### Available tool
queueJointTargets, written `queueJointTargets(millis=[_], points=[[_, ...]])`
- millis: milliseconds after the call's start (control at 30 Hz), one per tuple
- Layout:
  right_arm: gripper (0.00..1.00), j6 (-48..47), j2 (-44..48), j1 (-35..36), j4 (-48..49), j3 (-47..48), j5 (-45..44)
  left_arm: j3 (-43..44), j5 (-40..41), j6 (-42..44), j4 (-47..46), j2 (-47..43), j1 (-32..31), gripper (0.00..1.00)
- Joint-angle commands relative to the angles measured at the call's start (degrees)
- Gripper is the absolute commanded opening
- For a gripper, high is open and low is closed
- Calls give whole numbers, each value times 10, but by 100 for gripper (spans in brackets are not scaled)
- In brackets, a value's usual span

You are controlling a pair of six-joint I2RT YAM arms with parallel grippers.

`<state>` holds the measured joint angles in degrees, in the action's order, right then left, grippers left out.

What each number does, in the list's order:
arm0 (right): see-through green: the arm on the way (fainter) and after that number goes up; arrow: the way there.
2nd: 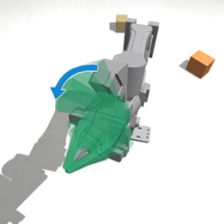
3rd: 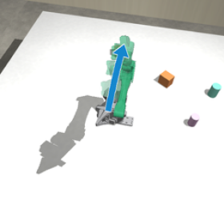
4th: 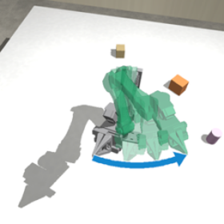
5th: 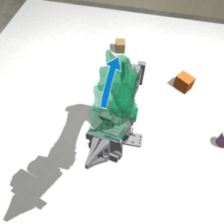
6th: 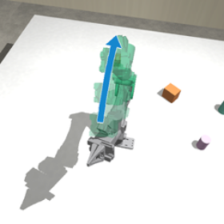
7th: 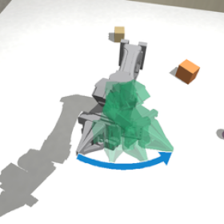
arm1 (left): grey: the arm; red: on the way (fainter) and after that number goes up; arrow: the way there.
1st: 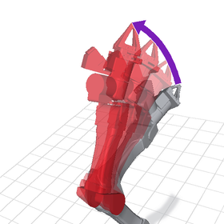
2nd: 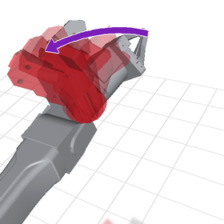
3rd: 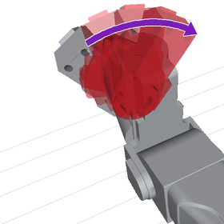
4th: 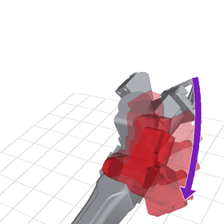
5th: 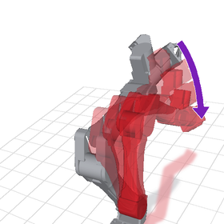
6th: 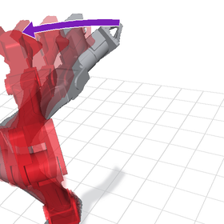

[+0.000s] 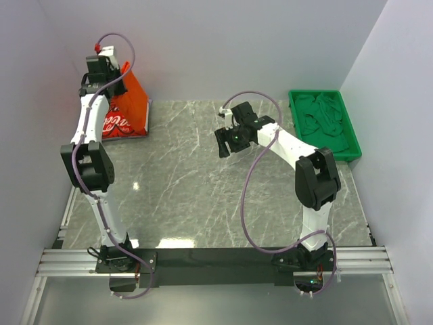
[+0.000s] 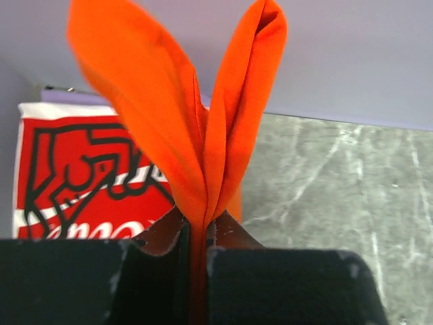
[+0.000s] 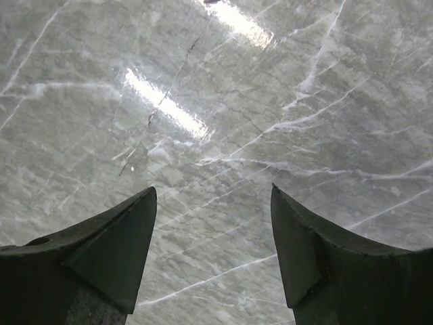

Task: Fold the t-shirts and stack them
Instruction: Neatly place the folded tshirt to the corner

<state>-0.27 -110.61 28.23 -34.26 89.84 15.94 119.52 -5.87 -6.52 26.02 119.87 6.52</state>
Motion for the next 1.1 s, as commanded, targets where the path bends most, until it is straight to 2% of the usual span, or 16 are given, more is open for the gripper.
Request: queueJointTargets(millis=[0,267,433,633,667,767,867,933,1000,1067], points=[[75,-3,-7,-2,-3,29,0,5,-11,1,-40,4,28,1],[75,-5,-22,1,-13,46,0,26,-26,20,-40,58,85,3],[75,-8,-27,2,-19,54,-6,30,-15,35,-46,92,110,12],[75,-10,-23,2,-21,50,-14,78,-34,54,-36,147,137,45],[76,-11,-23,2,-21,53,-18,118,-39,58,-13,155,140,56],[76,-16,-23,2,-26,60,-29,161,-16,90,-5,156,151,74],[76,-21,-17,2,-25,59,-37,133,-19,101,-32,112,172,81],[77,-23,-11,2,-26,57,-47,131,-34,99,-26,86,190,82],[77,-25,-4,1,-24,49,-50,123,-90,92,-16,66,205,82],[77,-24,1,-2,-21,39,-50,80,-142,91,-15,31,217,80]])
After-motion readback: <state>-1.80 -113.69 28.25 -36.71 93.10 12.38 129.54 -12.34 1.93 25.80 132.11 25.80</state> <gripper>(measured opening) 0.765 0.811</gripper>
